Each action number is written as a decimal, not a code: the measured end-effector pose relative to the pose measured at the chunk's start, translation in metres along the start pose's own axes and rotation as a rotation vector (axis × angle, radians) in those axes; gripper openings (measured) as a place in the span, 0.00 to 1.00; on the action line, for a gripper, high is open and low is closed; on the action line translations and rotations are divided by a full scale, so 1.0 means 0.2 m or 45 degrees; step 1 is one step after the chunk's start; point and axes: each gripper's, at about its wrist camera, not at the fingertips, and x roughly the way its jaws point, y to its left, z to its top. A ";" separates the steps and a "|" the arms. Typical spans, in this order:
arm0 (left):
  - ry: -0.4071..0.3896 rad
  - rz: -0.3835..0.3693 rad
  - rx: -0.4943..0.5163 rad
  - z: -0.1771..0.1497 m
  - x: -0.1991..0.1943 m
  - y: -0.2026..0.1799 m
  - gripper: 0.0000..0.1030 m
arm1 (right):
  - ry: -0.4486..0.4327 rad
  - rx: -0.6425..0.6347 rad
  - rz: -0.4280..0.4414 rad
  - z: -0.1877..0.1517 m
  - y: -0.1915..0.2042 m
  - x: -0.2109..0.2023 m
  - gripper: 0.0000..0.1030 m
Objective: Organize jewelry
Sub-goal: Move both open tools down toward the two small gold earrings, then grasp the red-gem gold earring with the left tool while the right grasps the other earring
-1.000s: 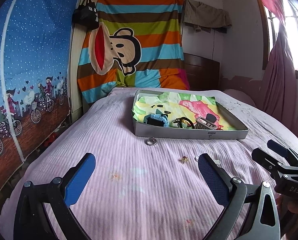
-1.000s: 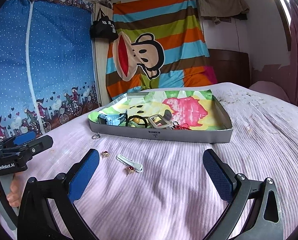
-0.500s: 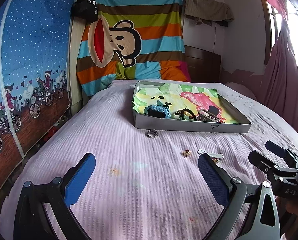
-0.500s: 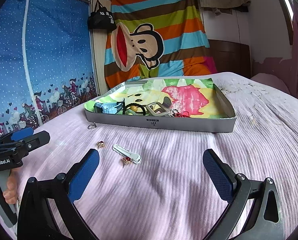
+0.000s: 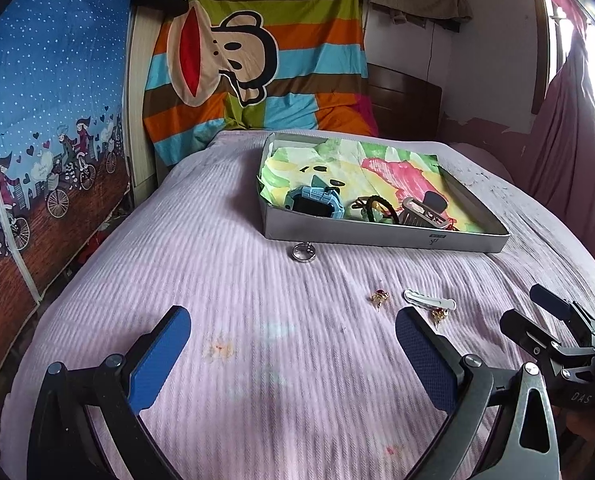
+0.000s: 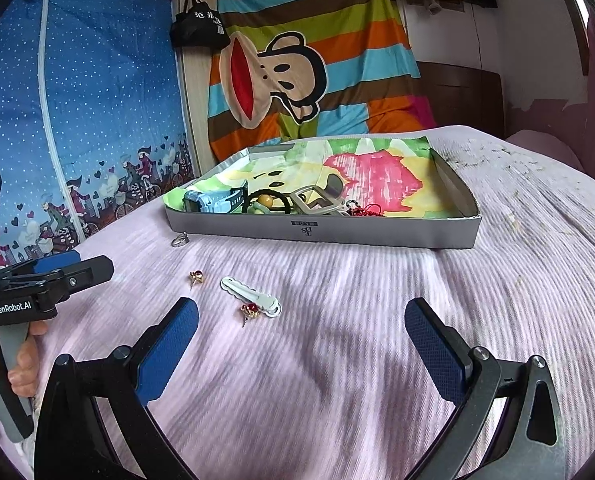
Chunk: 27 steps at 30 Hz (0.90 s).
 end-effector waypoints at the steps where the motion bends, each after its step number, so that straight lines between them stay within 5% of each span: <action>1: 0.011 -0.012 0.005 0.01 0.01 0.00 1.00 | 0.005 -0.001 0.006 0.00 0.00 0.01 0.97; 2: 0.022 -0.027 0.011 0.01 0.02 -0.01 1.00 | 0.011 -0.003 0.015 0.00 0.01 0.01 0.95; 5: 0.045 -0.084 0.036 0.02 0.06 -0.03 0.95 | 0.037 -0.015 0.044 -0.01 0.02 0.04 0.68; 16: 0.190 -0.322 0.056 -0.01 0.19 -0.10 0.48 | 0.156 -0.057 0.169 -0.04 0.08 0.15 0.26; 27: 0.234 -0.396 0.047 0.03 0.30 -0.15 0.32 | 0.287 -0.083 0.221 -0.05 0.13 0.29 0.23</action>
